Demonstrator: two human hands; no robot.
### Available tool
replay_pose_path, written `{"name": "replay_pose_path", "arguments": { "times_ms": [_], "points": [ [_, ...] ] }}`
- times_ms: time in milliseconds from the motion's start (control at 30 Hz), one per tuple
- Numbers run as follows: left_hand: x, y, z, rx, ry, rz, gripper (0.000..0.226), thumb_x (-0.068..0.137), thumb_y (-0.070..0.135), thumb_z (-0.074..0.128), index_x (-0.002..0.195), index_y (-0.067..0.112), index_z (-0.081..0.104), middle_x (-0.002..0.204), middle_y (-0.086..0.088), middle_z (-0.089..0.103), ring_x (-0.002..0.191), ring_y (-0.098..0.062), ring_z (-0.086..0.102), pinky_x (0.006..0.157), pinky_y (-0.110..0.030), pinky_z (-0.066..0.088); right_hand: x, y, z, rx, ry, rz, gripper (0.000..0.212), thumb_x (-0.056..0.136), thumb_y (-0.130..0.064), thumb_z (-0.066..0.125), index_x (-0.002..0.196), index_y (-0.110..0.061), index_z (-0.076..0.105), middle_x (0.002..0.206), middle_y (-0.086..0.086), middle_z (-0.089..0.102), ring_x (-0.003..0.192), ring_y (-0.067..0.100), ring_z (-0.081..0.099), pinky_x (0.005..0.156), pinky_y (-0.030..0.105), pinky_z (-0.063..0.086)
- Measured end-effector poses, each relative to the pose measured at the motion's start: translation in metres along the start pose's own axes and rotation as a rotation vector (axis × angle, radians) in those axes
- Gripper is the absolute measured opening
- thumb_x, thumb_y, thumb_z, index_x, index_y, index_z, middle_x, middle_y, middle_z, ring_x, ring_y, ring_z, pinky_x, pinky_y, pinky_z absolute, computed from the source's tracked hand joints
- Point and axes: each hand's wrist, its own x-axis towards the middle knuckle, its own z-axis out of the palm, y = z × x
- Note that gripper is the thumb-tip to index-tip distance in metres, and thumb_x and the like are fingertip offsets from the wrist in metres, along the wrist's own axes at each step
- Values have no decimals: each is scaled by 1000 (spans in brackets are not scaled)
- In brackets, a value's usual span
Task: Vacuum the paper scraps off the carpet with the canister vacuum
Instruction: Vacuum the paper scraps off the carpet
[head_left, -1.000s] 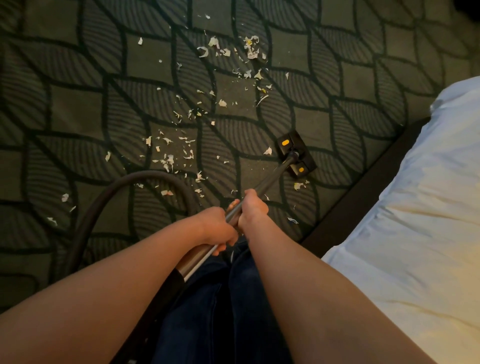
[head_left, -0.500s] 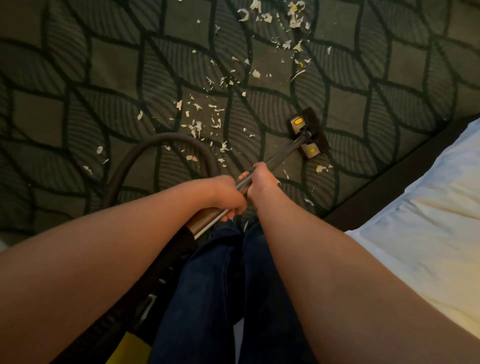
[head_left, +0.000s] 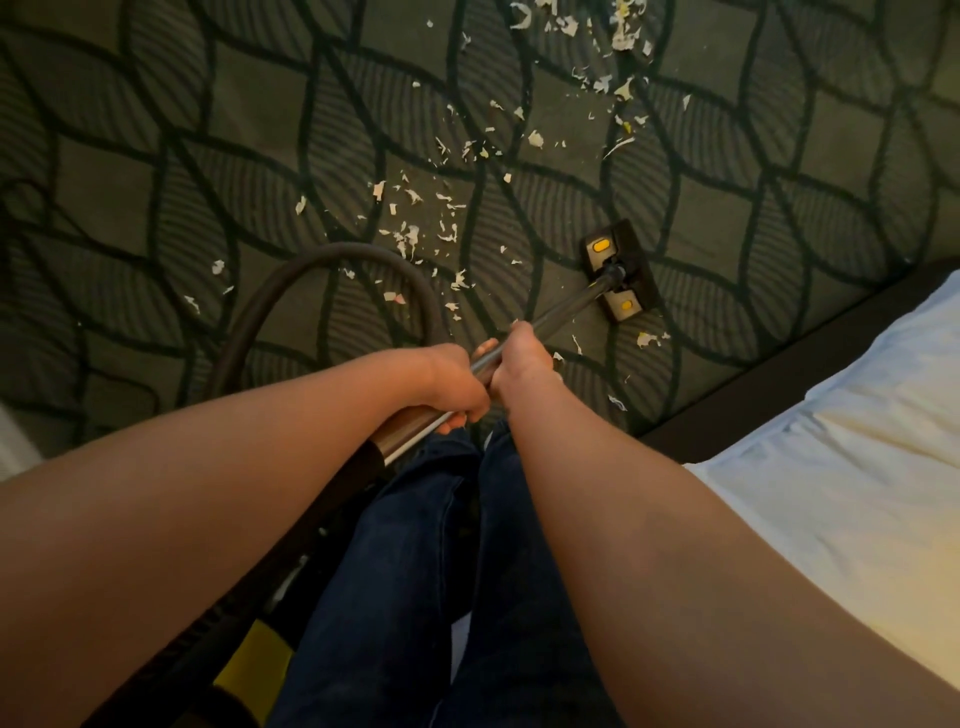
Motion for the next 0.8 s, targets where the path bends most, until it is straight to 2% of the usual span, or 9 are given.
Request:
{"name": "replay_pose_path", "arguments": {
  "times_ms": [167,300,367,500,633,800],
  "points": [
    [-16,7,-1,20,18,41,28,84,3,62,111,2,52,63,-8,58,41,-14,51,40,-23,45,-12,-4,3,38,53,-78,34,95,-25,56,123,-6,57,73,8,57,56,16,55,44,26,46],
    [-24,19,-13,-3,23,97,31,86,6,63,114,8,50,78,-10,62,55,-15,56,49,-23,51,-24,-22,5,38,79,-156,36,95,-26,56,129,-11,55,72,5,59,60,16,57,51,29,48],
    [-24,29,-21,-24,31,131,30,87,6,63,114,9,50,79,-10,63,54,-14,56,50,-24,52,-28,-38,8,40,72,-209,34,97,-26,55,128,-12,54,70,4,57,59,15,56,53,28,49],
    [-20,59,-37,-110,43,202,22,87,4,63,105,9,53,71,-6,59,51,-13,54,48,-23,51,-34,-81,18,14,69,-304,28,98,-24,54,121,-8,56,72,7,58,58,15,56,56,29,51],
    [-6,96,-55,-188,97,252,22,88,6,63,108,10,53,72,-5,60,52,-13,55,50,-23,51,-31,-135,33,-33,52,-370,26,97,-22,54,118,-7,57,65,6,56,51,16,53,48,28,48],
    [22,154,-73,-306,164,300,23,88,6,63,109,10,54,78,-7,62,56,-15,56,53,-26,53,-19,-210,47,-87,-16,-447,22,97,-19,54,115,-8,56,64,7,53,50,16,52,44,26,47]
  ]
}}
